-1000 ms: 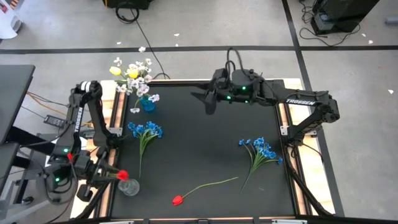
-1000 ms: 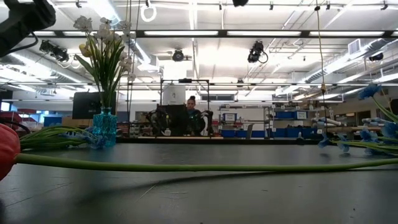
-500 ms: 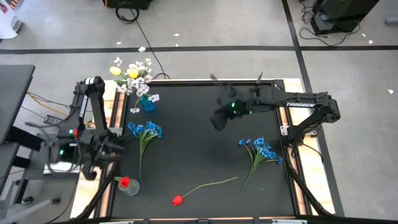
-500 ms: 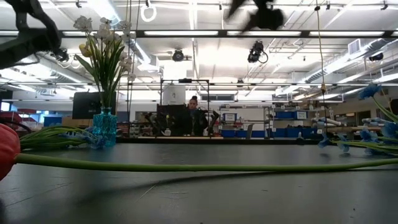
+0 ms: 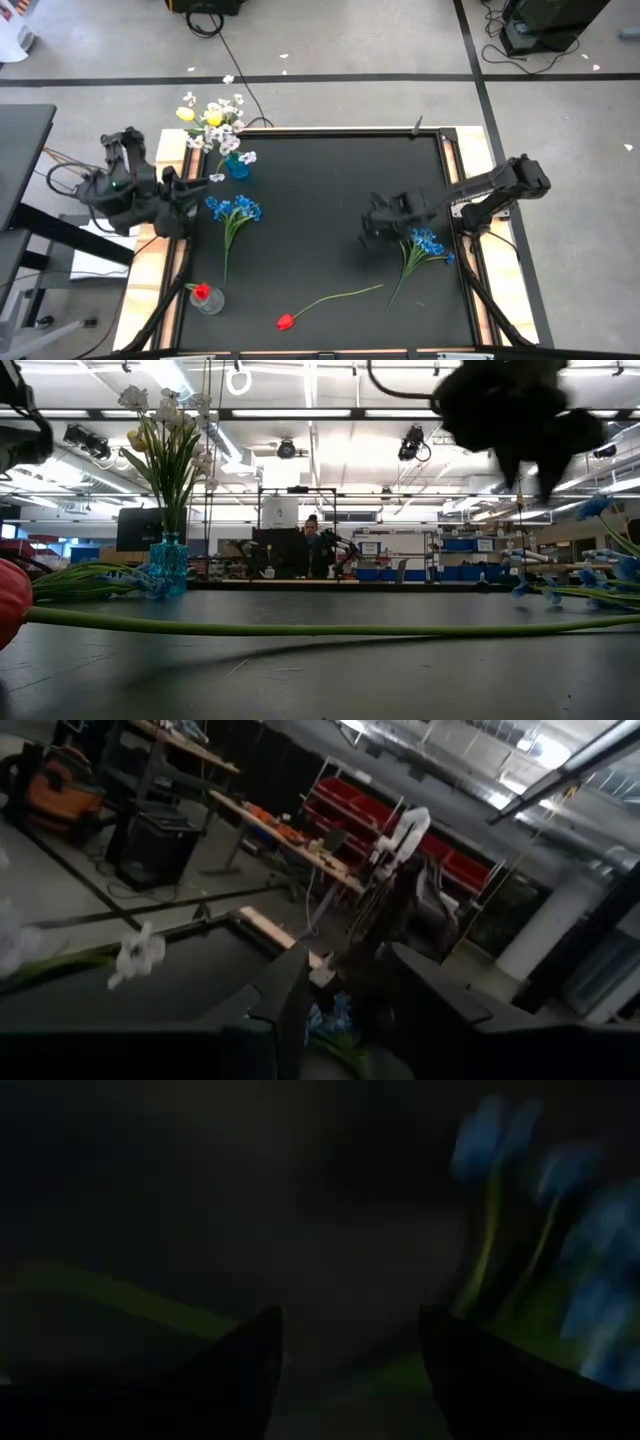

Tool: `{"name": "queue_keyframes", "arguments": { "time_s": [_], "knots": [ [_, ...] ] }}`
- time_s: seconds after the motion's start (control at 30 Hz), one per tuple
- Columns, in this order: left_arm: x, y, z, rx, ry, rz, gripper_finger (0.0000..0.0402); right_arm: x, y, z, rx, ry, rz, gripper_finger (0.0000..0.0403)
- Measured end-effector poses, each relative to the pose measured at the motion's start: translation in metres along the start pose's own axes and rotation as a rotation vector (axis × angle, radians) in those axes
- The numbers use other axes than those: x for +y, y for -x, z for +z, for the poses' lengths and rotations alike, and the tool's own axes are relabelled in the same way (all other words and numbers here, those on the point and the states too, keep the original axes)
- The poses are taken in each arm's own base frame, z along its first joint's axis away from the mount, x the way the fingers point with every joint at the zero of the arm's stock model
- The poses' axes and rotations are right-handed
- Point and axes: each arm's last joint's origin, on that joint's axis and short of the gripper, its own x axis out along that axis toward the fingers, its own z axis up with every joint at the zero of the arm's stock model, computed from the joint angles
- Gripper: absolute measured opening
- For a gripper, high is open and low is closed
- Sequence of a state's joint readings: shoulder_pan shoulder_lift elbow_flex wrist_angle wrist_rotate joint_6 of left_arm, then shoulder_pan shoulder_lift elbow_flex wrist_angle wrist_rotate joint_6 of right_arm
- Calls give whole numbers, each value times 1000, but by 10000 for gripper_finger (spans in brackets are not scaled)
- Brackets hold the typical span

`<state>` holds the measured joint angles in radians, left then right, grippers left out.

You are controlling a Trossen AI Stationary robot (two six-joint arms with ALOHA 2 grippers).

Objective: Sort flowers into vase by color
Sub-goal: Put the right blue flowers into the transparent vase

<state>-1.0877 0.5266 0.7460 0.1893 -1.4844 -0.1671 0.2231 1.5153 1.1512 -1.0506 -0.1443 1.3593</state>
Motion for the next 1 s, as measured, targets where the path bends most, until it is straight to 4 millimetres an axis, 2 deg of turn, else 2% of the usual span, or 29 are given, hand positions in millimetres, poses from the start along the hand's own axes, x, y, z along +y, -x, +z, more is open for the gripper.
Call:
{"name": "queue_keyframes", "arguments": {
  "time_s": [0.17,0.27,0.33,0.43,0.57,0.87,1.0],
  "knots": [
    [-2,-5,5,-35,-21,4,140,-6,-11,-55,106,-62,-25,241],
    [-5,-9,0,-48,-54,27,140,-16,-20,-73,108,-177,-53,241],
    [-8,-13,-4,-61,-78,50,140,-19,-27,-80,93,-249,-9,241],
    [-12,-21,-8,-84,-102,62,140,-23,-43,-83,42,-377,75,241],
    [-19,-36,-15,-114,-112,29,140,-35,-63,-82,-19,-524,88,240],
    [-25,-80,-37,-83,-96,-95,140,-53,-89,-78,-57,-540,-26,239],
    [-21,-96,-46,-35,-96,-114,140,-58,-100,-73,-100,-536,-52,222]
  ]
}}
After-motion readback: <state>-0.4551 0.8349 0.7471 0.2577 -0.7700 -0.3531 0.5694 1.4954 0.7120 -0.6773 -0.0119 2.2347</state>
